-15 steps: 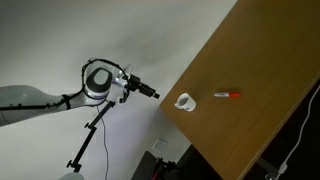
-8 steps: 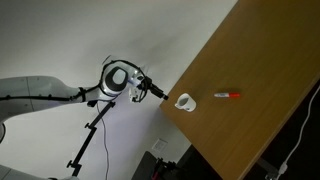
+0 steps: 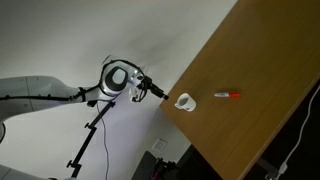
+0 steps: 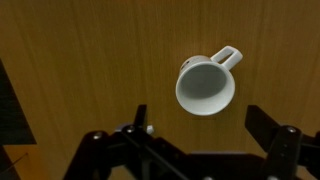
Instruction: Move the mug to the right
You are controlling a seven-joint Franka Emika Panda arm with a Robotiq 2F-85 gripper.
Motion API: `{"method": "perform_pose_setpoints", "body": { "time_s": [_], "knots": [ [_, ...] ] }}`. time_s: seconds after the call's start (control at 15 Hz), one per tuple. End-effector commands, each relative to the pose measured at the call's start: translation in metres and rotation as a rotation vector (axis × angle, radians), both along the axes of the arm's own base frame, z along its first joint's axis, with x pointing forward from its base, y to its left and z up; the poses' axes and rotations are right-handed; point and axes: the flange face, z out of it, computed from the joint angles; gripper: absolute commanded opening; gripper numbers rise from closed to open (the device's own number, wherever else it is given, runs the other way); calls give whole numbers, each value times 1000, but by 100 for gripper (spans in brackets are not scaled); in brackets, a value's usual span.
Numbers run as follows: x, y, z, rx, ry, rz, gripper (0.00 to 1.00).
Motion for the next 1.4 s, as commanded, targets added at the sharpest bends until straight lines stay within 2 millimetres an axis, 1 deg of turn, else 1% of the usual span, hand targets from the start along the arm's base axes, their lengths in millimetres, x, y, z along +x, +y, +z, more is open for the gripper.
{"method": "perform_pose_setpoints", "body": {
  "time_s": [0.0, 0.53, 1.0, 1.33],
  "knots": [
    [4, -6, -14, 4, 24, -17, 100],
    [1, -6, -55, 43, 52, -8, 100],
    [10, -16, -92, 101, 16, -17, 100],
    [14, -24, -114, 117, 17, -9, 100]
  ]
}}
